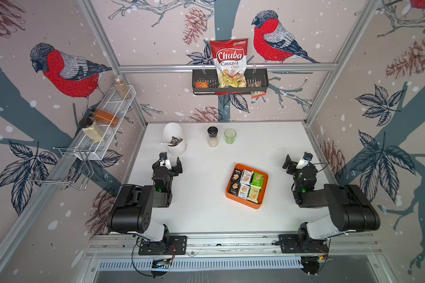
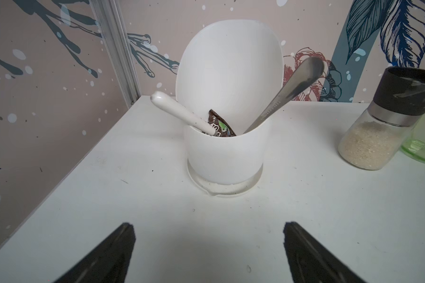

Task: Take the cookies out of the storage box
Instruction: Move the storage box to the center of the board.

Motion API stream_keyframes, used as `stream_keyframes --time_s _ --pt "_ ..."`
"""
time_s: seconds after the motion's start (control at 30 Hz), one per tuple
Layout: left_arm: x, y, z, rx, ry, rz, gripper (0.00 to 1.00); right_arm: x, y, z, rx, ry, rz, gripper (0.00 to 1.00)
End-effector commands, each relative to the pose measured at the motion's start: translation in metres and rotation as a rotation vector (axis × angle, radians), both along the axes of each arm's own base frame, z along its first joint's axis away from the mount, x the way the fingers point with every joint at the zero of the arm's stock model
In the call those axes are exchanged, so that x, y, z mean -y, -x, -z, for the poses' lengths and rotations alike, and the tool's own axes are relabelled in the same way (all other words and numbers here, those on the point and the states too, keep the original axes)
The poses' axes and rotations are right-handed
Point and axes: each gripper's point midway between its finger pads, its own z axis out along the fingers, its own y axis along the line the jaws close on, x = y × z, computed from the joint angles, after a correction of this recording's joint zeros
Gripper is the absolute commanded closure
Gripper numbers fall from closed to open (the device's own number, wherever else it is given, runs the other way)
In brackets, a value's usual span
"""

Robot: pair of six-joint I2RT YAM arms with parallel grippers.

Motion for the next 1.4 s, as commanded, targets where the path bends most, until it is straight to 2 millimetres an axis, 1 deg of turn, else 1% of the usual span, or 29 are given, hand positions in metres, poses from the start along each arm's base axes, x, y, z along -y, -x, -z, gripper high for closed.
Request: stream_keyframes --time_s 0.0,0.67,0.87,0.97,1.03,1.1,1.23,1.3,1.37 --pt "0.001 -0.003 -0.011 0.044 -0.002 0.007 0.02 0.000 -0.001 -0.006 0.020 0.003 -0.003 0.00" --pt "0.001 -0.003 -0.011 0.045 0.004 0.013 0.02 -0.001 -0.001 -0.005 0.017 0.005 -0.005 0.00" --pt "0.000 -0.003 -0.013 0.046 0.004 0.009 0.02 0.005 0.000 -0.021 0.021 0.032 0.085 0.00" --pt "-0.001 -0.008 -0.017 0.030 0.006 -0.001 0.02 0.016 0.000 -0.027 -0.024 -0.009 0.174 0.00" --pt "-0.005 -0.018 -0.021 -0.025 0.010 -0.026 0.02 0.020 -0.001 -0.028 -0.066 -0.053 0.216 0.00" --pt "-0.007 -0.028 -0.028 -0.089 0.013 -0.044 0.02 0.027 -0.003 -0.025 -0.136 -0.124 0.287 0.00" --pt "-0.005 -0.035 -0.039 -0.171 0.054 -0.064 0.02 0.030 -0.010 -0.020 -0.284 -0.215 0.334 0.00" --pt "-0.003 -0.036 -0.047 -0.195 0.111 -0.081 0.02 0.024 -0.019 -0.018 -0.372 -0.291 0.300 0.00" --pt "0.000 -0.035 -0.051 -0.220 0.160 -0.099 0.02 0.011 -0.028 -0.019 -0.429 -0.324 0.233 0.00"
